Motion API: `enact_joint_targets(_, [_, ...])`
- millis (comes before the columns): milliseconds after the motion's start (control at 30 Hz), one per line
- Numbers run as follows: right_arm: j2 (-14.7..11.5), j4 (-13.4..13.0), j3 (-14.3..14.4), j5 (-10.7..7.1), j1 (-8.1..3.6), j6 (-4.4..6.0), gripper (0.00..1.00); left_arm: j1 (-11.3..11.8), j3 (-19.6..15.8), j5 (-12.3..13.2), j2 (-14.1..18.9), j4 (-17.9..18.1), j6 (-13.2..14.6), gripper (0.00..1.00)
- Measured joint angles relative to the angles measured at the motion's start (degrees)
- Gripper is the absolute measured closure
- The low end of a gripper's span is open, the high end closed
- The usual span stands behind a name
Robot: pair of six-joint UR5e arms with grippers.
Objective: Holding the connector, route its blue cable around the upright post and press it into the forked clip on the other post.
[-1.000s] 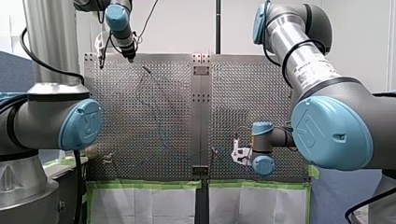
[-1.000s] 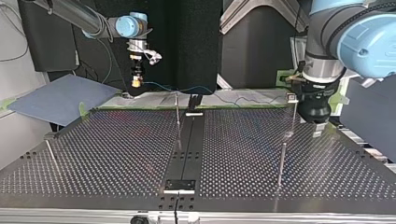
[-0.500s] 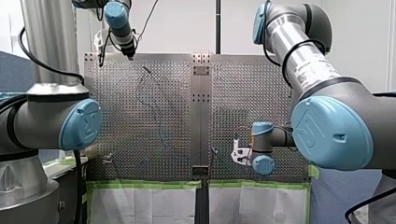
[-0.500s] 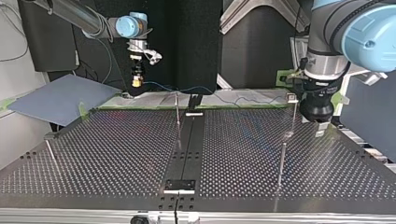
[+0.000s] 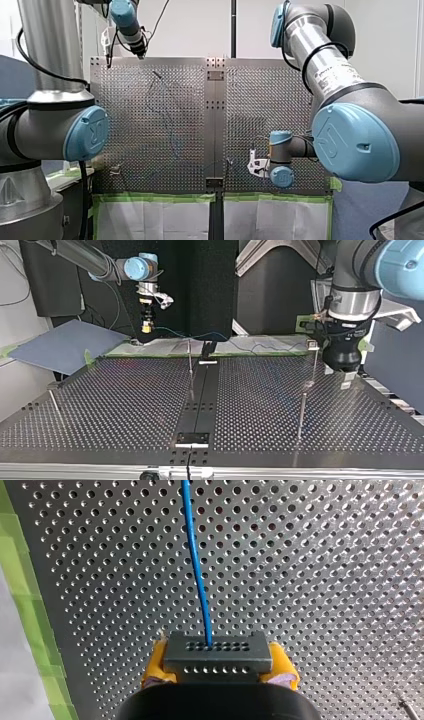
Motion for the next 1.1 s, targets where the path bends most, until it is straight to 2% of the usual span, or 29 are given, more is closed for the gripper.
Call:
enact_joint_targets(233, [0.0,-0.13,-0.01,-0.04,0.01,0.0,1.0,-0.71,-2.32,3.12,2.46,3.73,0.54,0.0])
enact_joint_targets(467, [0.0,-0.21,-0.01,-0.32,0.01,0.0,1.0,-1.77,-6.04,6.61,0.08,7.51,1.23,0.0])
enact_joint_targets(567, [0.0,-0.27,-0.03,-0.35,0.0,0.0,1.0,-2.51,-7.35,7.04,-1.19,8.85,2.28,0.0])
enact_joint_targets(700, [0.0,-0.33,-0.07,-0.54,0.01,0.0,1.0,-3.8,-8.94,6.91,-2.77,10.44,3.77,0.0])
enact_joint_targets(833, [0.0,-0.4,-0.1,-1.18,0.04,0.07,1.0,-5.37,-10.37,5.7,-4.06,12.08,4.89,0.0])
enact_joint_targets(1100, [0.0,0.33,-0.09,-1.73,0.2,0.17,1.0,-9.74,-10.89,1.41,-7.72,16.47,8.88,0.0])
